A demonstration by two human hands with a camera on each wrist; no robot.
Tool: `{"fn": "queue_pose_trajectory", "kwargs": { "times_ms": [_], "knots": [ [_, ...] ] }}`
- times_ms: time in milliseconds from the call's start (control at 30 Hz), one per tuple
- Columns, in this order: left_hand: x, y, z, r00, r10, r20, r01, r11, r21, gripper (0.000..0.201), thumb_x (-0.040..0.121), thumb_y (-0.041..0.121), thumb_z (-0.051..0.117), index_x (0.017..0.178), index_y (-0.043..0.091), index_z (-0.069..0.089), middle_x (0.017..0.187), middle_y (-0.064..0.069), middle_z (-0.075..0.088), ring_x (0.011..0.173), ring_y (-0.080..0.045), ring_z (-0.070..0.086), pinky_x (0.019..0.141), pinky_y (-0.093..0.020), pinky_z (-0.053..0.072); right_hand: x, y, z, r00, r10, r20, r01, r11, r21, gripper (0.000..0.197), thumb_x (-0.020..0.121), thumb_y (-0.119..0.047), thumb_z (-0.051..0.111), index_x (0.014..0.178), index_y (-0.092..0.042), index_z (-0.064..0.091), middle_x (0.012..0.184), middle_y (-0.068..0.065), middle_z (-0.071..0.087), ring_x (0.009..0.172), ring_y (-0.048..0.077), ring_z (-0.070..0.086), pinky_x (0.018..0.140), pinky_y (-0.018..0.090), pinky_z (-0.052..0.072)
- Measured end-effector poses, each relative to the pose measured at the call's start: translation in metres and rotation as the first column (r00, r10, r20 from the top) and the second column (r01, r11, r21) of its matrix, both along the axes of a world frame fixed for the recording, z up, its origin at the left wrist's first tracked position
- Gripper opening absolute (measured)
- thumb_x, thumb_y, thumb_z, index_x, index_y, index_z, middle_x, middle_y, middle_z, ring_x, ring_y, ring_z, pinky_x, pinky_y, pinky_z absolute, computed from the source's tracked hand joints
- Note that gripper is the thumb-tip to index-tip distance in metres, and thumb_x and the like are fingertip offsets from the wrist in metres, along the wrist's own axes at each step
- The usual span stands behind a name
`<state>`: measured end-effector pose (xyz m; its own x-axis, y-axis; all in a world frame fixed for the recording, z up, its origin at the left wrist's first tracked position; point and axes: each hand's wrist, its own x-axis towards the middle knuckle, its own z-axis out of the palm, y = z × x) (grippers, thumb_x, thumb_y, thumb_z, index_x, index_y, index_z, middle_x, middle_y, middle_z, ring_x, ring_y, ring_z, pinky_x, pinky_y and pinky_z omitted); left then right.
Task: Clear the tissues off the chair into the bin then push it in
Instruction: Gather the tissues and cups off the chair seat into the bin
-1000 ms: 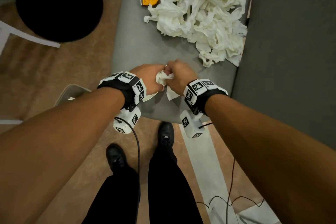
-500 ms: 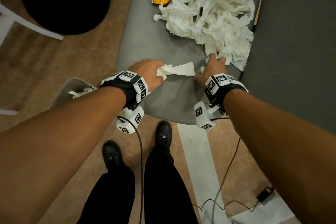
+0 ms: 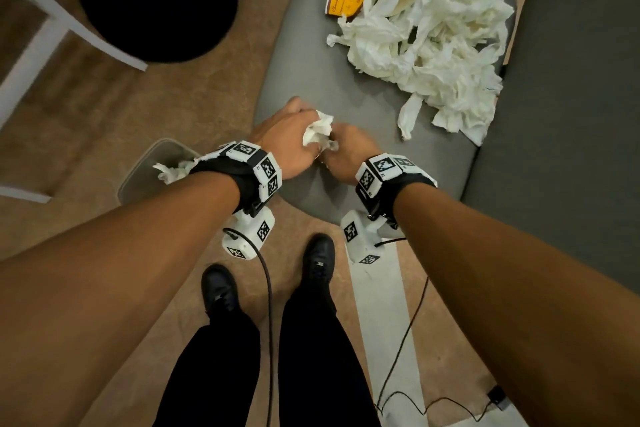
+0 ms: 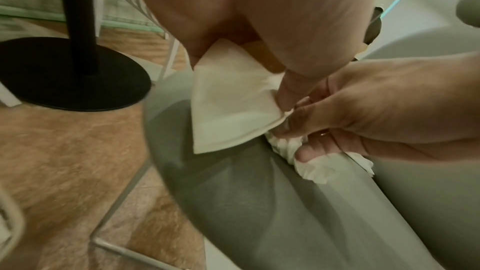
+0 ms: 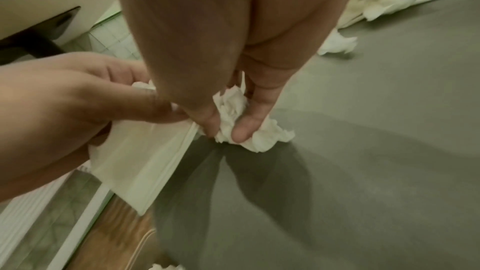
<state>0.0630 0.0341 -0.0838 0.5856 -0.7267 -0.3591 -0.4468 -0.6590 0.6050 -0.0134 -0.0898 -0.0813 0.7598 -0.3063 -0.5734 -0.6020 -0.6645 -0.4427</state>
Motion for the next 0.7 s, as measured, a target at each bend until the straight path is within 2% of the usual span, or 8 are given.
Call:
{"fn": "queue_pose_trajectory", "kwargs": {
  "times_ms": [33, 100, 200, 267, 367, 467, 533, 700],
  "knots": [
    [0.004, 0.010, 0.003, 0.999, 0.029, -0.018, -0.030, 0.998, -0.051, 0.033, 0.084, 0.032, 0.065, 0.113, 0.018, 0.065, 0.118, 0.002, 0.055, 0.094, -0.025, 0.061, 0.082, -0.036, 0.049, 0.005, 0.009, 0.000, 0.999, 0.041, -0.014, -0.041, 0.999, 0.000, 0.019, 0.091, -0.025, 0.051, 0.105, -0.019, 0.063, 0.104, 0.006, 0.069, 0.093, 0.029, 0.065, 0.071, 0.027, 0.038],
    [0.010, 0.034, 0.012, 0.994, 0.103, -0.035, -0.105, 0.991, -0.078, 0.023, 0.084, 0.029, 0.068, 0.102, 0.015, 0.067, 0.107, 0.000, 0.064, 0.089, -0.023, 0.061, 0.075, -0.031, 0.045, 0.016, 0.029, 0.002, 0.996, 0.092, -0.001, -0.092, 0.996, -0.013, 0.017, 0.092, -0.025, 0.051, 0.102, -0.018, 0.063, 0.103, 0.008, 0.069, 0.092, 0.030, 0.065, 0.069, 0.027, 0.036],
    [0.020, 0.077, 0.018, 0.972, 0.234, -0.033, -0.235, 0.972, -0.018, 0.015, 0.084, 0.034, 0.067, 0.088, 0.020, 0.063, 0.082, 0.002, 0.067, 0.075, -0.022, 0.060, 0.063, -0.030, 0.042, 0.032, 0.068, 0.008, 0.988, 0.148, 0.039, -0.148, 0.989, -0.003, 0.018, 0.092, -0.024, 0.052, 0.102, -0.017, 0.066, 0.104, 0.010, 0.070, 0.093, 0.030, 0.064, 0.069, 0.025, 0.035],
    [0.025, 0.111, 0.016, 0.946, 0.321, -0.033, -0.322, 0.947, -0.020, 0.016, 0.083, 0.035, 0.067, 0.083, 0.022, 0.058, 0.077, 0.002, 0.065, 0.072, -0.025, 0.061, 0.062, -0.032, 0.046, 0.045, 0.099, 0.008, 0.984, 0.155, 0.087, -0.160, 0.986, 0.045, 0.021, 0.091, -0.022, 0.055, 0.106, -0.016, 0.069, 0.103, 0.011, 0.071, 0.095, 0.030, 0.065, 0.070, 0.026, 0.040],
    [0.031, 0.162, 0.003, 0.892, 0.450, -0.032, -0.450, 0.893, 0.018, 0.021, 0.083, 0.033, 0.066, 0.098, 0.020, 0.062, 0.086, 0.000, 0.067, 0.077, -0.024, 0.061, 0.067, -0.033, 0.049, 0.063, 0.144, -0.003, 0.989, 0.119, 0.084, -0.129, 0.985, 0.116, 0.022, 0.089, -0.026, 0.059, 0.107, -0.019, 0.071, 0.099, 0.008, 0.073, 0.093, 0.028, 0.067, 0.078, 0.031, 0.053],
    [0.038, 0.210, -0.023, 0.824, 0.559, -0.090, -0.549, 0.828, 0.110, 0.039, 0.079, 0.034, 0.062, 0.116, 0.023, 0.060, 0.098, 0.007, 0.062, 0.085, -0.017, 0.059, 0.073, -0.025, 0.043, 0.076, 0.187, -0.024, 0.993, 0.117, 0.027, -0.120, 0.974, 0.190, 0.022, 0.088, -0.028, 0.060, 0.098, -0.012, 0.071, 0.089, 0.009, 0.073, 0.085, 0.027, 0.070, 0.074, 0.035, 0.057],
    [0.041, 0.235, -0.042, 0.775, 0.620, -0.125, -0.601, 0.783, 0.159, 0.046, 0.073, 0.036, 0.059, 0.117, 0.024, 0.060, 0.103, 0.008, 0.065, 0.092, -0.018, 0.062, 0.074, -0.024, 0.041, 0.080, 0.209, -0.043, 0.995, 0.097, 0.006, -0.095, 0.962, 0.256, 0.021, 0.086, -0.021, 0.061, 0.102, -0.012, 0.071, 0.092, 0.009, 0.073, 0.085, 0.027, 0.069, 0.077, 0.038, 0.058],
    [0.039, 0.275, -0.095, 0.615, 0.778, -0.131, -0.735, 0.625, 0.264, 0.051, 0.078, 0.029, 0.069, 0.124, 0.012, 0.052, 0.113, -0.003, 0.064, 0.099, -0.025, 0.060, 0.079, -0.030, 0.045, 0.085, 0.246, -0.098, 0.997, 0.029, -0.065, -0.008, 0.954, 0.299, 0.030, 0.086, -0.012, 0.057, 0.113, -0.018, 0.068, 0.099, 0.006, 0.070, 0.091, 0.023, 0.067, 0.071, 0.025, 0.048]
  ]
}}
